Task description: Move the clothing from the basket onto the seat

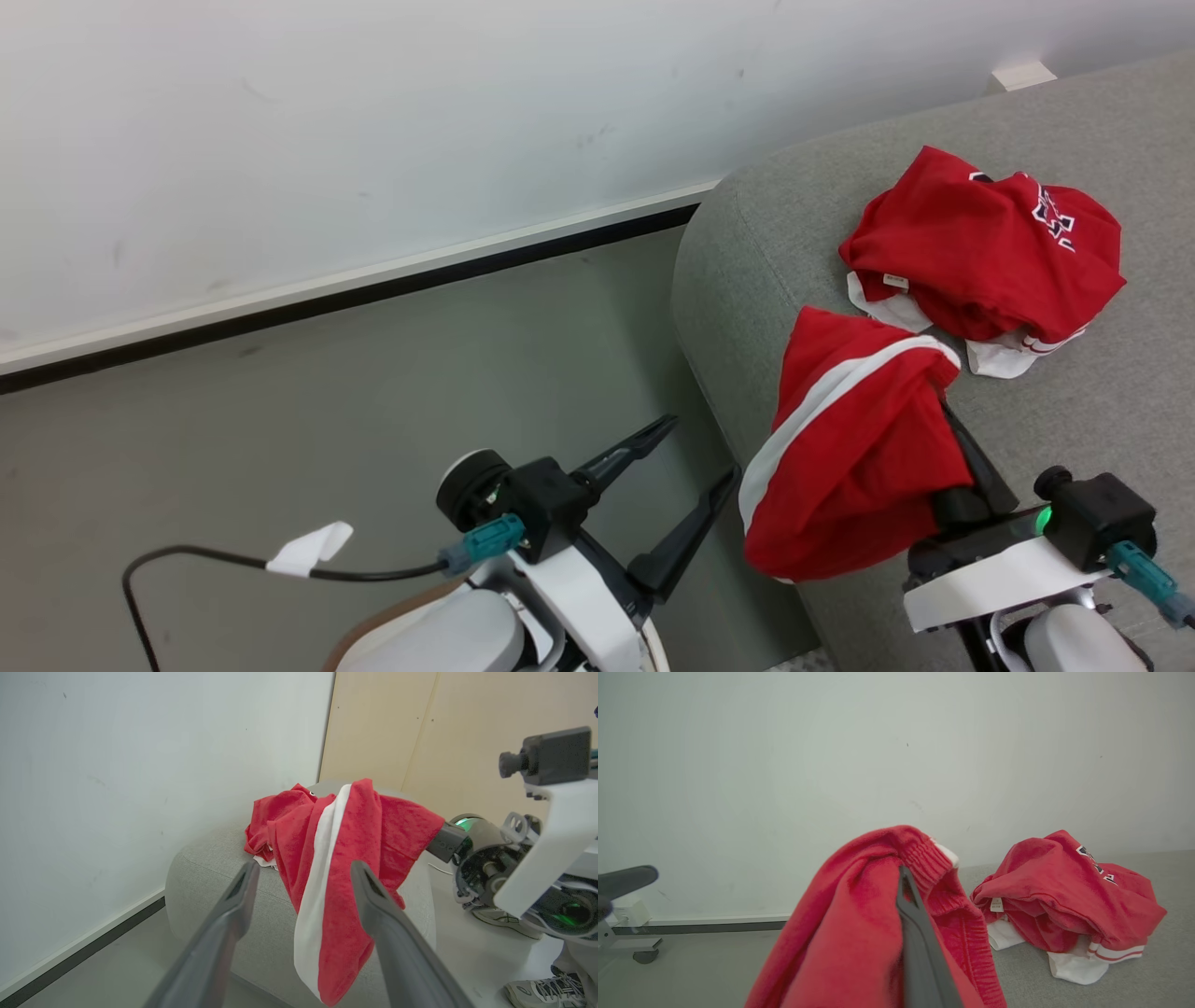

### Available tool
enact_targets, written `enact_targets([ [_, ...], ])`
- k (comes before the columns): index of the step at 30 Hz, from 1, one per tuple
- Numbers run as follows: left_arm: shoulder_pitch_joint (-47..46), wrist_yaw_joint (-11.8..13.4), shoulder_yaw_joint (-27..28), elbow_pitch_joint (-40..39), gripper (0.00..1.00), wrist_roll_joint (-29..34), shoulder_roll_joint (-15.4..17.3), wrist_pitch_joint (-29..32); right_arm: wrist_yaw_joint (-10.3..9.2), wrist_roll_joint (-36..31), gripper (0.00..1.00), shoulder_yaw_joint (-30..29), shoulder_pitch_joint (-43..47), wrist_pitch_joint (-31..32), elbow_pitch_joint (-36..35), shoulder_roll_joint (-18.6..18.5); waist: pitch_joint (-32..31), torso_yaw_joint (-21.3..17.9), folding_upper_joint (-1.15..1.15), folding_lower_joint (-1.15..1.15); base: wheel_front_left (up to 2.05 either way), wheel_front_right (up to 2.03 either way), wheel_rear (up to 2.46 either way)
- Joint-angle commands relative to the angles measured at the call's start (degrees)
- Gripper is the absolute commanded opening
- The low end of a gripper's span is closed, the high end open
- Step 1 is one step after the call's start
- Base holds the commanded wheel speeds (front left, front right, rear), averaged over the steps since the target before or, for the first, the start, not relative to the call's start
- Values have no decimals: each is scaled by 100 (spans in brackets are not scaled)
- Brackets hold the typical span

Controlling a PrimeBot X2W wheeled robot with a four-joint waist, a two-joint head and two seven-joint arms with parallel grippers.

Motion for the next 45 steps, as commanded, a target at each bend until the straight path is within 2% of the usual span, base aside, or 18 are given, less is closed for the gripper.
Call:
enact_targets([
  [1, 75, -3, 34, 31, 100, 43, 8, -10, -13, -9, 0, -56, 7, -2, -70, -75, 9, 6, 0, 0, 0, 0, 0],
  [5, 102, -21, 74, 14, 100, 91, 36, -11, -13, -119, 0, -231, -162, -2, -170, -191, 78, 40, 0, 0, 0, 0, 0],
  [14, 159, -64, 150, -34, 100, 155, 193, -10, -13, -479, 0, -1127, -682, 51, -337, -532, 276, 167, 0, 0, 0, 0, 0],
  [19, 149, -83, 170, -91, 100, 177, 326, -3, -13, -307, 0, -1548, -1088, 422, -569, -843, 388, 188, 0, 0, 0, 0, 0],
  [25, 105, -82, 153, -278, 100, 217, 585, 135, -13, -145, 0, -1894, -1684, 969, -482, -1451, 668, 208, 0, 0, 0, 0, 0],
  [28, 71, -75, 165, -433, 100, 242, 751, 210, -13, -309, 0, -2435, -1948, 1122, -412, -1576, 882, 228, 0, 0, 0, 0, 0],
  [32, 28, -93, 168, -670, 100, 270, 961, 353, -13, -584, 0, -3178, -2221, 1272, -231, -1454, 1201, 296, 0, 0, 0, 0, 0],
  [34, 22, -98, 163, -731, 100, 284, 1012, 389, -13, -660, 0, -3320, -2259, 1318, -174, -1445, 1283, 325, 0, 0, 0, 0, 0],
  [36, -73, -118, 178, -937, 100, 319, 1142, 472, -13, -795, 0, -3680, -2377, 1429, 123, -1542, 1566, 428, 0, 0, 0, 0, 0],
  [43, -143, -79, 287, -1322, 100, 349, 1518, 578, -13, -1175, 0, -4319, -2379, 1481, 794, -1215, 2205, 562, 0, 0, 0, 0, 0],
  [45, -150, -85, 304, -1402, 100, 343, 1630, 598, -13, -1282, 0, -4251, -2323, 1554, 1027, -1068, 2356, 594, 0, 0, 0, 0, 0],
])
